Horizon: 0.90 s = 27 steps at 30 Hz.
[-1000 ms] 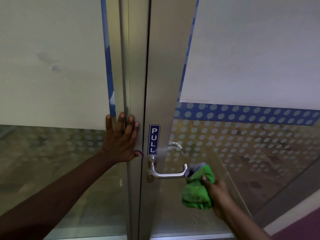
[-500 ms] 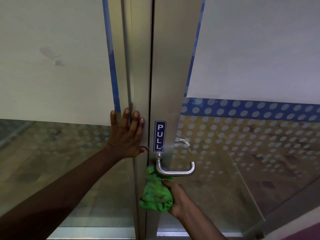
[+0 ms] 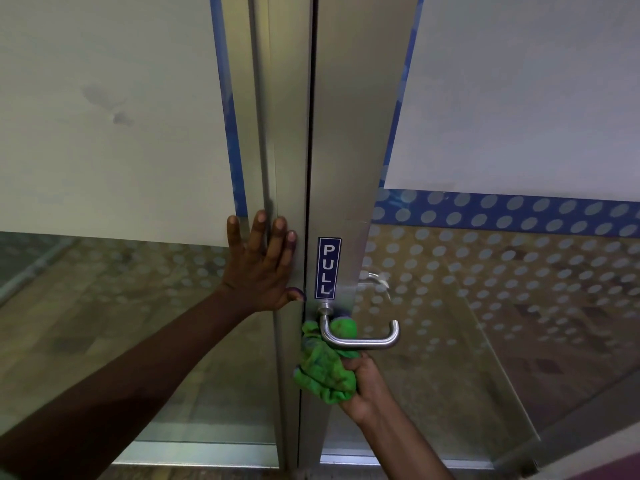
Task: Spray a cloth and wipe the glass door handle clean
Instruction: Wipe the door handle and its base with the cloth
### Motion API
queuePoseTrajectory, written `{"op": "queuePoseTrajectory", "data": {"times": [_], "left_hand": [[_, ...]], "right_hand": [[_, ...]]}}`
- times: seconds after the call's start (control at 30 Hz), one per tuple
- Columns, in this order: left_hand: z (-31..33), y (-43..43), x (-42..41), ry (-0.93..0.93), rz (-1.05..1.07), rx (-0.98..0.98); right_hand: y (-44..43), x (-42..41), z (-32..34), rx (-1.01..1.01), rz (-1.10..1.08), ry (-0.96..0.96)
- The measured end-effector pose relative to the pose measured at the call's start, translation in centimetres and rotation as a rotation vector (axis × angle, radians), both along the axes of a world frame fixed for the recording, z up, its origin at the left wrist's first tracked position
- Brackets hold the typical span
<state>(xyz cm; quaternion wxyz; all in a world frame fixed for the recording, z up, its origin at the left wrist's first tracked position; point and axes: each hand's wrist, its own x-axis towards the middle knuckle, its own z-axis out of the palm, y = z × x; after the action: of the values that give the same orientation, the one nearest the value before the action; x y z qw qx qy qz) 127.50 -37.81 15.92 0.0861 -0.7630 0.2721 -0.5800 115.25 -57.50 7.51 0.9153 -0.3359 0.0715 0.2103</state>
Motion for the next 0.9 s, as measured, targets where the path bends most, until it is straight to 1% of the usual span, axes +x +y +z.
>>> {"op": "queuePoseTrajectory", "data": {"times": [0.07, 0.17, 0.27, 0.33, 0.43, 0.57, 0.7, 0.8, 0.9], "left_hand": [[0.0, 0.0, 0.0, 0.003, 0.002, -0.005], [0.0, -0.1, 0.0, -0.003, 0.003, -0.009], [0.0, -0.1, 0.1, -0.007, 0.002, -0.009], [0.0, -0.1, 0.0, -0.005, -0.001, -0.010], [0.1, -0.1, 0.0, -0.007, -0.006, -0.008], [0.1, -0.1, -0.1, 0.002, -0.007, -0.008], [0.1, -0.1, -0.2, 0.016, -0.001, -0.008], [0.1, -0.1, -0.1, 0.008, -0.003, -0.008], [0.2, -0.1, -0.1, 0.005, -0.006, -0.013]], "right_hand": [[-1.3, -0.3, 0.8, -0.044, -0.010, 0.011], [-3.8, -0.5, 0.4, 0.082, -0.046, 0.029], [-6.0, -0.5, 0.4, 0.058, -0.135, 0.038], [-6.9, -0.6, 0.7, 0.020, -0.139, 0.049], [-7.3, -1.1, 1.4, 0.021, -0.133, 0.073], [-8.2, -1.3, 0.7, -0.037, -0.228, 0.181], [-8.3, -1.7, 0.9, 0.023, -0.303, 0.232], [-9.2, -2.2, 0.4, 0.109, -0.382, 0.217], [-11.1, -2.8, 2.3, 0.080, -0.496, 0.164]]}}
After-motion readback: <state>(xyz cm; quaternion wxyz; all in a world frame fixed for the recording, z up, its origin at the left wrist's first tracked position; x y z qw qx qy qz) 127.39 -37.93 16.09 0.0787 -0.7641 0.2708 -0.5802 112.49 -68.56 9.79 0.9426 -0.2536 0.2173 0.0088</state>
